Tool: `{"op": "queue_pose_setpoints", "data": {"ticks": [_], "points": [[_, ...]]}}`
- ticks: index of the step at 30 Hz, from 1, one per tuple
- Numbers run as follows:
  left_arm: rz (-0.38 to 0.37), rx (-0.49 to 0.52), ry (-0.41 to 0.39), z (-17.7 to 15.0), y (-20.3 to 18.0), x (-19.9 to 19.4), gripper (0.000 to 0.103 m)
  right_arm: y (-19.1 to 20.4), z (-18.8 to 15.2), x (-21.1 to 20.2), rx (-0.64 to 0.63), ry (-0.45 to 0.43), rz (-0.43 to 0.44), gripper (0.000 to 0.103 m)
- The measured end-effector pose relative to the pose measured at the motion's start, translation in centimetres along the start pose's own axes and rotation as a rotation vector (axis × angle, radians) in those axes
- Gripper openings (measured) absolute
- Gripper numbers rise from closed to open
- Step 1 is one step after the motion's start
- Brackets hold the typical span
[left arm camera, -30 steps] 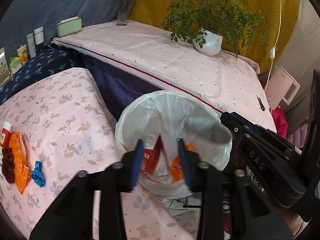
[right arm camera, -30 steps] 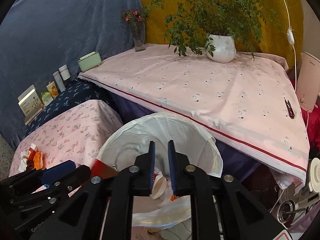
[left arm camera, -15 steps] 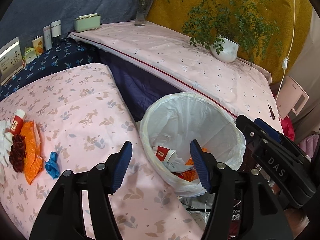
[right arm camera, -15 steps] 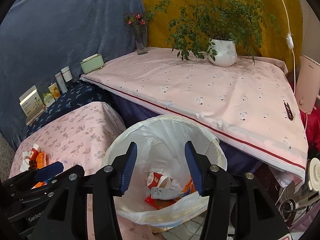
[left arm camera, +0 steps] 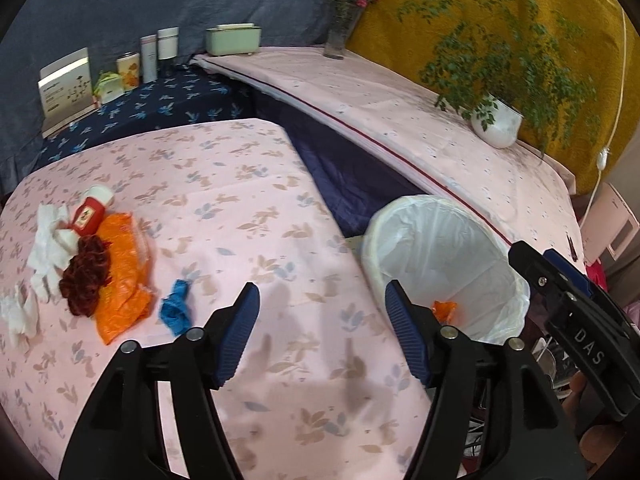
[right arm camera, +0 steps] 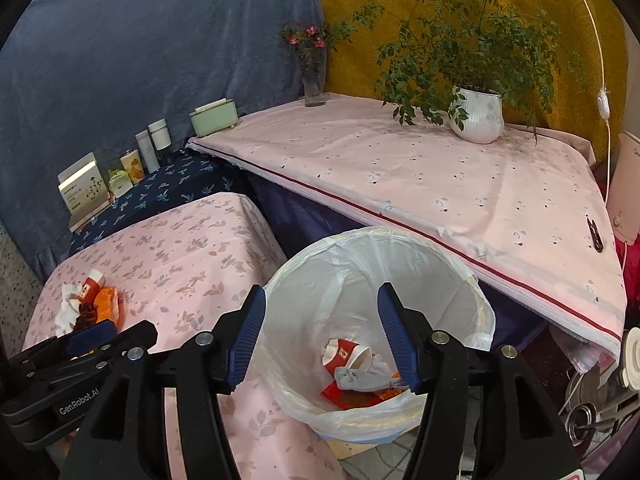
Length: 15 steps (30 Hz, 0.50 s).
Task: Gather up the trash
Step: 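Move both open tools back over the table trash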
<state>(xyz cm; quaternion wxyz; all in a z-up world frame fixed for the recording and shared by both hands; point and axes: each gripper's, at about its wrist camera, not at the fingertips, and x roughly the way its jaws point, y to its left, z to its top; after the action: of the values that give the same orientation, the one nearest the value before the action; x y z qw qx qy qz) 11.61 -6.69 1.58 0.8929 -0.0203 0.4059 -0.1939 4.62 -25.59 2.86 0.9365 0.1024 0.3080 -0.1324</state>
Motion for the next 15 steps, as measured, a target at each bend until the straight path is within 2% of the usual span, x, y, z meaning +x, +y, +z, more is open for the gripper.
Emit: {"op": "queue_pose_setpoints", "data": {"ticks": [11, 15], "points": [[0.096, -0.113, -0.014, -1.3, 6.3, -1.4, 0.071, 5.0, -1.3, 0.2, -0.057, 0.023, 0.046, 0.060], [0.156, -0.131, -0.030, -2.0, 8.4, -2.1, 0.075, 6.7, -1.8, 0.3, -0.074, 0.034, 0.064, 0.060]]}}
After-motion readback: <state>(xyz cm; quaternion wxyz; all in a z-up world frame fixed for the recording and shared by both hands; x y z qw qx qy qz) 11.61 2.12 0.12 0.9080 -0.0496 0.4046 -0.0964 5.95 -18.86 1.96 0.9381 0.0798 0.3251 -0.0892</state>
